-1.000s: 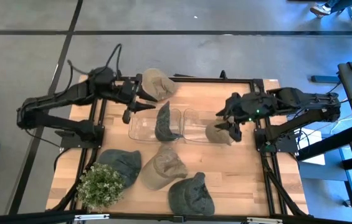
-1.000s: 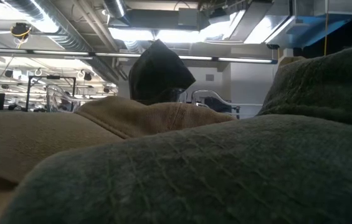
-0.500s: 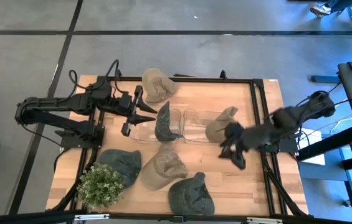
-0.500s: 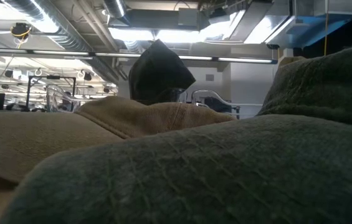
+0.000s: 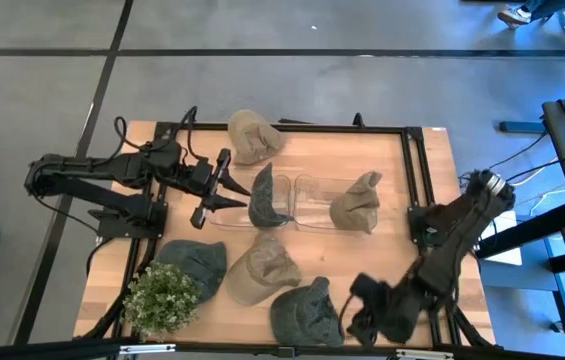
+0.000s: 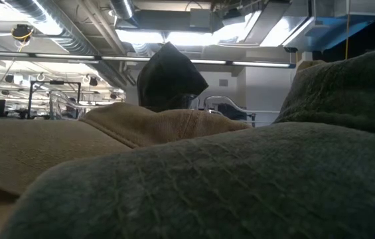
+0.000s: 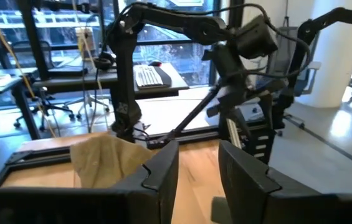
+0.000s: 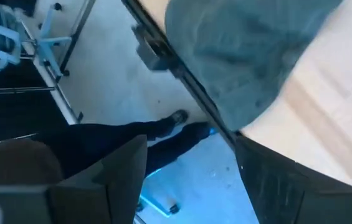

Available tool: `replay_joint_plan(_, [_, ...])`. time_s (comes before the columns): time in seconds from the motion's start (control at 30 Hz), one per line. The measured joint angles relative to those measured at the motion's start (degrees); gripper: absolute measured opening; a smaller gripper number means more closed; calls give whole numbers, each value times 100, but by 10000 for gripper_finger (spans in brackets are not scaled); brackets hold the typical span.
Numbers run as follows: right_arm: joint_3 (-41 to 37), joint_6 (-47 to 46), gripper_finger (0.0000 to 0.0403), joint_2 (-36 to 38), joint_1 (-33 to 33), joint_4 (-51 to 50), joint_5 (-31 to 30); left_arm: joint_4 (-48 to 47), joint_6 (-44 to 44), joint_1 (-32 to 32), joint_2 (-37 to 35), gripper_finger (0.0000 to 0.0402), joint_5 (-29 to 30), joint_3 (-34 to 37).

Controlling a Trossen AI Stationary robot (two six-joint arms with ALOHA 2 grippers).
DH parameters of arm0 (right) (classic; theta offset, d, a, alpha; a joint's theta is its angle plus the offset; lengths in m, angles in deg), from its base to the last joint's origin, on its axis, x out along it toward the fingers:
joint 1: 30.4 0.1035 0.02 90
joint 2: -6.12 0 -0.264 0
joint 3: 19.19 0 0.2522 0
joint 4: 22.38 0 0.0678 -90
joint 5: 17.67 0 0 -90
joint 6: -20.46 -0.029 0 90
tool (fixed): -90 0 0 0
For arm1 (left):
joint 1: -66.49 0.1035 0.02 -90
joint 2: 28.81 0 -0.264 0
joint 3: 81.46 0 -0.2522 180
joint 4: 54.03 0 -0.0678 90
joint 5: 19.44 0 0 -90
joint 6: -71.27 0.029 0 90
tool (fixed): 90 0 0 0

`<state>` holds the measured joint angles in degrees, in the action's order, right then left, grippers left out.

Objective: Pick & Place hat
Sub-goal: Put the right blue cap into the left transparent bin

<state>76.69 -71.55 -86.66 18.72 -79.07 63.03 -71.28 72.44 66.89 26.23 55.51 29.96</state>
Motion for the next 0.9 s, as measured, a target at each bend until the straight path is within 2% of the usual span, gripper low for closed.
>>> replay_joint_plan(0.17, [2,-801,245,-724,253,-39,-56,-4,0,-224,0,109,-1,0])
replay_joint_plan(0.33, [2,-1526,245,-1330,196,-234,-83,1,0,-388,0,110,-2,0])
replay_joint_plan(0.5, [2,-1772,245,-1735,63,-440,-267,30,-11,-461,0,108,-2,0])
replay_joint_plan(0.9, [2,-2001,245,-2279,-236,-291,-223,27,-65,-459,0,108,0,0])
